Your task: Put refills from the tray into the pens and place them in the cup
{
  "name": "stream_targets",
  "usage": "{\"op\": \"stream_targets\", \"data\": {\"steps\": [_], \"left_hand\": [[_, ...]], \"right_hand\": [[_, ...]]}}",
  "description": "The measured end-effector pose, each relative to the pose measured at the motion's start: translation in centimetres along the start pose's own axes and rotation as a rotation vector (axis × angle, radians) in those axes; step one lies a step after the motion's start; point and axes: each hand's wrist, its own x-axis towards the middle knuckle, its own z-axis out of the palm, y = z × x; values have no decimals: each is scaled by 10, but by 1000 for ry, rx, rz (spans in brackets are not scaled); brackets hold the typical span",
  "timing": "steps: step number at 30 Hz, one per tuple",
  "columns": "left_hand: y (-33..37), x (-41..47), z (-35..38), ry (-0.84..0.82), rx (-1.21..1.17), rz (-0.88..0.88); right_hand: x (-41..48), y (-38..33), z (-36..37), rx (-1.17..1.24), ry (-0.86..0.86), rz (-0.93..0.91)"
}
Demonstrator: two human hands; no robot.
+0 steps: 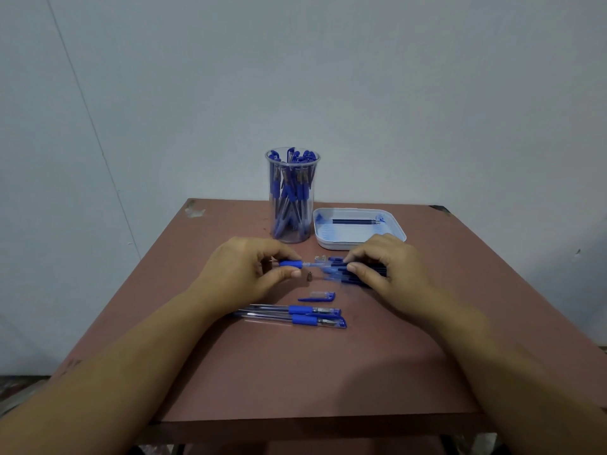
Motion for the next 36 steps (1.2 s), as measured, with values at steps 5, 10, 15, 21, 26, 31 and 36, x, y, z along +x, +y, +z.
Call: {"op": "stream_targets", "data": {"steps": [5,10,15,21,26,31,36], "left_hand": [[9,0,3,-15,71,32],[3,1,4,9,44,-47],[2,1,4,13,26,-55],[3,2,5,38,-57,-52],[3,2,4,38,-61,-38],[-2,3,2,42,-48,-52],[-13,4,-2,79,-22,-106]], "right_hand": [[4,-13,14,-97,6,-153],[3,-11,5,-6,7,-31],[2,-12,0,119,32,110],[3,-20,7,235,-11,81],[6,-27,8,284,60,119],[11,-26,15,245,-58,113],[22,-19,21,-44,-248,117]]}}
